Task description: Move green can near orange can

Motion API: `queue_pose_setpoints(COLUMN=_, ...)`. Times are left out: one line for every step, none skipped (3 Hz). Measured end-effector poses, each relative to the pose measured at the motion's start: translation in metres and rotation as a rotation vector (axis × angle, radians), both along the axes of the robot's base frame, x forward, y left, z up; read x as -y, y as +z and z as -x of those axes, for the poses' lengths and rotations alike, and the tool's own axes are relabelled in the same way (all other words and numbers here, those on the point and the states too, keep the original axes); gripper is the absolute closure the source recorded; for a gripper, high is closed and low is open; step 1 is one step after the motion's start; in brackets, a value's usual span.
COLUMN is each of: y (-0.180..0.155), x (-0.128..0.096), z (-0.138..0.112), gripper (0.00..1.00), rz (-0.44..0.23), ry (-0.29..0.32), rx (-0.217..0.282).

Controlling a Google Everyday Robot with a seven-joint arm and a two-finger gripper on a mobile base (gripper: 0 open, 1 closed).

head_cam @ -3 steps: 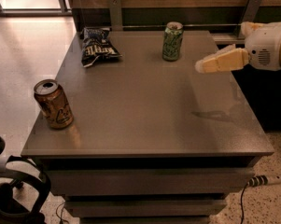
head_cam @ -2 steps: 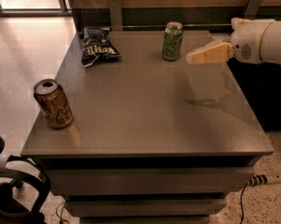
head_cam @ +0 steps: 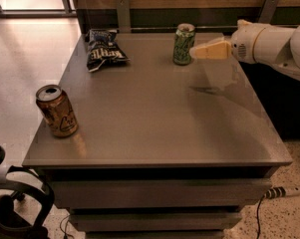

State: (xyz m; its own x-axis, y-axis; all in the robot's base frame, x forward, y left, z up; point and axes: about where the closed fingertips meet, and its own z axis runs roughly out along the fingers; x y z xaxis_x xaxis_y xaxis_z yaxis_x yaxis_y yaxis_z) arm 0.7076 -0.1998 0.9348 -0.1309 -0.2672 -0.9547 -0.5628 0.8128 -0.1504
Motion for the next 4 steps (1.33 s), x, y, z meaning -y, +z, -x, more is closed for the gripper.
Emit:
queue_pose_setpoints(y=-0.010, x=0.000, z=-0.035, gripper=0.00, rz=-0.061, ry=-0.012, rx=0.010)
queue_pose_setpoints(y=-0.024, x=-0.009, z=-0.062, gripper=0.00, rz=-0.107, ry=0.001, rx=0.005)
queue_pose_setpoints(y=-0.034, x=-0.035, z=-0.084, gripper=0.00, rz=-0.145, ry=0.058, rx=0.003)
queue_pose_setpoints(y=-0.043, x=-0.055, z=-0.098, gripper=0.00, rz=-0.184, ry=0.098, rx=0.007)
